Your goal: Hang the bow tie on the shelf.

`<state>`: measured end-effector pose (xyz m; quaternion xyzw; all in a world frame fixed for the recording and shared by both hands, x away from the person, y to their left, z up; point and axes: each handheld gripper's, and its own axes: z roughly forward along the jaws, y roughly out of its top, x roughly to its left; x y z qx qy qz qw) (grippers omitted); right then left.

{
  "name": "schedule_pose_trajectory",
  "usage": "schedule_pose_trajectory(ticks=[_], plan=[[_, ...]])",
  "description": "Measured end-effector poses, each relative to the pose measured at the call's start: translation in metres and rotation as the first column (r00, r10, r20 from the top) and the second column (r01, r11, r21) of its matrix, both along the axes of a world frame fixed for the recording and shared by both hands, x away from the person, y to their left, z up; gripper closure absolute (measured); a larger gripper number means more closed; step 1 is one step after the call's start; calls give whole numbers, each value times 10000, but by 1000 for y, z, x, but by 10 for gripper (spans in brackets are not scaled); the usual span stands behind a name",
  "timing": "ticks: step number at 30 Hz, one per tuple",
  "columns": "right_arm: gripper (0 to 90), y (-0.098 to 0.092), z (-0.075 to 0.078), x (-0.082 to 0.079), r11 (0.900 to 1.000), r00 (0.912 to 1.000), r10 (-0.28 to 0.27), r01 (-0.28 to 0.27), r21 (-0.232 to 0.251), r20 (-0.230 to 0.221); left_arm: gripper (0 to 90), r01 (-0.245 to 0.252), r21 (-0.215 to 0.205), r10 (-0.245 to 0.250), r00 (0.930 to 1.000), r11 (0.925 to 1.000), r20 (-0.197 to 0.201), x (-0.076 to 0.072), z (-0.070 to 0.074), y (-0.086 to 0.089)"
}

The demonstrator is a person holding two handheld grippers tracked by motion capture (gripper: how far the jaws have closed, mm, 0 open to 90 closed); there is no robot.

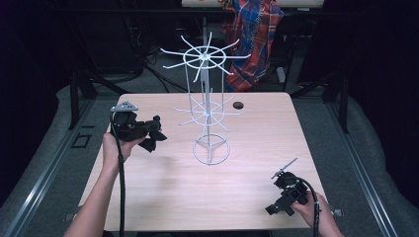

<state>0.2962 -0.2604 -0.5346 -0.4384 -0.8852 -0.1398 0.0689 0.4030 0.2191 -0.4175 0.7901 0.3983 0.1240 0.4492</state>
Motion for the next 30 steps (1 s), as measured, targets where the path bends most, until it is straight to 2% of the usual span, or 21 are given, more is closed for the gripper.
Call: schedule_pose_trajectory(ticks=[4, 6, 7, 8, 10, 13, 17, 18, 19, 21, 24, 25, 26, 27, 29, 30], plan=[[76, -1, 0, 0, 10000, 10000, 25, -25, -52, -1, 828, 72, -85, -72, 10000, 9999, 56, 3, 2, -3], [76, 0, -2, -3, 9988, 9989, -448, 446, 192, 128, 829, 103, -130, -102, 9999, 9999, 94, 4, 4, -4], [76, -1, -1, -2, 9996, 9997, -248, 248, 152, 4, 829, 139, -133, -137, 9998, 9998, 127, 4, 4, -4], [76, -2, -1, -2, 9998, 9997, -215, 215, -30, 94, 829, 108, -136, -107, 9998, 9998, 137, 4, 5, -4], [76, -2, -1, -2, 9995, 9996, -283, 281, 174, 81, 828, 141, -187, -137, 9997, 9997, 184, 5, 7, -4], [76, -3, -1, -2, 9999, 9998, -172, 172, 13, 95, 828, 144, -250, -138, 9996, 9996, 228, 6, 9, -5], [77, -2, -1, -3, 9997, 9997, -227, 226, 119, 96, 828, 247, -251, -241, 9994, 9994, 257, 7, 11, -7], [76, -1, -2, -4, 9986, 9986, -469, 464, 250, 227, 828, 266, -229, -260, 9993, 9994, 259, 8, 11, -8], [76, -3, -1, -2, 9999, 9998, -167, 167, 24, 114, 828, 254, -259, -246, 9993, 9993, 283, 8, 11, -9], [76, -3, 0, -2, 10000, 10000, -4, 4, -87, 41, 828, 301, -258, -293, 9991, 9992, 305, 9, 11, -10], [77, -3, 0, -3, 9999, 9999, -146, 146, -80, 31, 828, 364, -266, -355, 9988, 9990, 334, 11, 12, -11], [77, -3, -1, -4, 9997, 9998, -199, 199, 130, -7, 828, 366, -280, -357, 9987, 9989, 352, 11, 13, -11], [76, -4, -1, -4, 9998, 9998, -189, 190, -41, 109, 828, 403, -308, -392, 9986, 9987, 366, 12, 13, -12], [76, -4, -1, -5, 9993, 9993, -363, 362, 136, 69, 827, 406, -314, -394, 9985, 9987, 377, 13, 14, -12], [77, -7, 0, -5, 9999, 10000, -88, 89, -133, 19, 827, 454, -338, -440, 9981, 9984, 421, 14, 14, -12], [77, -7, 0, -5, 9999, 9999, -129, 128, -90, -76, 827, 467, -342, -452, 9980, 9983, 439, 14, 15, -13]])
